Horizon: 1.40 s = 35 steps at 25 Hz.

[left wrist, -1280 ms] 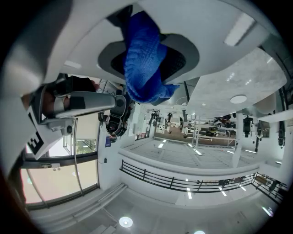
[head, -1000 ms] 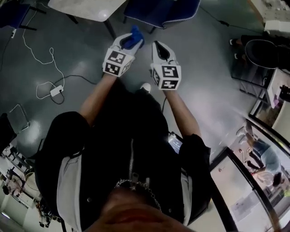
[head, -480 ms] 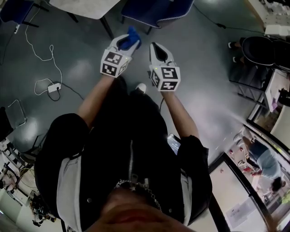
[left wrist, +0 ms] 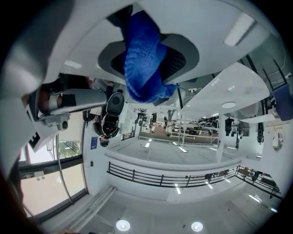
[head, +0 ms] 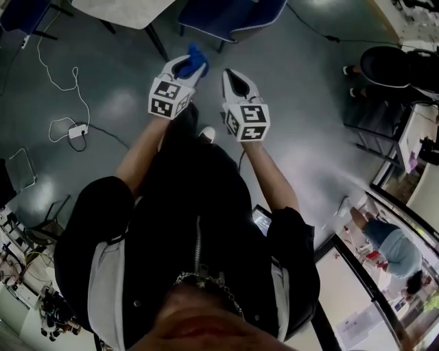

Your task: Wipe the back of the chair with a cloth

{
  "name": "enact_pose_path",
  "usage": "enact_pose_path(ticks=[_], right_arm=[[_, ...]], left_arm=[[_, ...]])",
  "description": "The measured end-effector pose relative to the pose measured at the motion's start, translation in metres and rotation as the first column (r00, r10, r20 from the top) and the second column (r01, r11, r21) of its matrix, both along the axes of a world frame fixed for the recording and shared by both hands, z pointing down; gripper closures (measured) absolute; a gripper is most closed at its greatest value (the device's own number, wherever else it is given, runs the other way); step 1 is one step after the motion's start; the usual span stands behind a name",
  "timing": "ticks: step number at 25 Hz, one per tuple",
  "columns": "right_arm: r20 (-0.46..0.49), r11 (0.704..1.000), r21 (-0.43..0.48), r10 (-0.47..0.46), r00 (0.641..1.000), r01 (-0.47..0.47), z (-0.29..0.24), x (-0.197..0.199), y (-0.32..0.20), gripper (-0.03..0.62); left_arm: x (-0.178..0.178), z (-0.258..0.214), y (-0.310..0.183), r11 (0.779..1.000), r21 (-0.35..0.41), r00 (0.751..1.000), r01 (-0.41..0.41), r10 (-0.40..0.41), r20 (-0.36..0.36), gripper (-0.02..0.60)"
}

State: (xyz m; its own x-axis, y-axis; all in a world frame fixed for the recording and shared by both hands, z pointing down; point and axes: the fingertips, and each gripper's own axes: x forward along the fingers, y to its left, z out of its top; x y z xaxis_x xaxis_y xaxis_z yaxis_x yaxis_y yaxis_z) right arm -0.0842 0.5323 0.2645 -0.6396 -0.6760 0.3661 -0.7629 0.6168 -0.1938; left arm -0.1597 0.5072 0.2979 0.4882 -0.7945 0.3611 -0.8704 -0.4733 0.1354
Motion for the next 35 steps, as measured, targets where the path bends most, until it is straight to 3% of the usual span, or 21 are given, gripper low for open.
enact_pose_path(ticks=[8,17,23,27,35], right_arm=[[0.001,0.999,-0.007,0.036,0.999,-0.036,0.005,0.012,-0.091,0.591],[-0.020,0.993,-0.005,0.114,0.993,-0.114,-0.001,0.028,-0.217,0.591],[-0.019,0.988,-0.013,0.155,0.988,-0.156,-0.003,0.028,-0.268,0.591],[-0.024,0.984,-0.029,0.173,0.985,-0.174,0.001,0.045,-0.298,0.591],[-0.028,0.992,-0.031,0.124,0.992,-0.125,0.014,0.085,-0.381,0.591]], left_arm=[[0.014,0.013,-0.093,1.000,-0.015,1.000,-0.025,0.024,-0.018,0.442],[0.034,0.008,-0.222,0.992,-0.014,0.992,-0.125,0.125,-0.009,0.443],[0.040,0.012,-0.280,0.984,-0.023,0.984,-0.176,0.175,-0.018,0.443],[0.062,0.018,-0.311,0.977,-0.037,0.978,-0.209,0.209,-0.019,0.445],[0.100,0.030,-0.392,0.983,-0.043,0.984,-0.177,0.177,-0.003,0.445]])
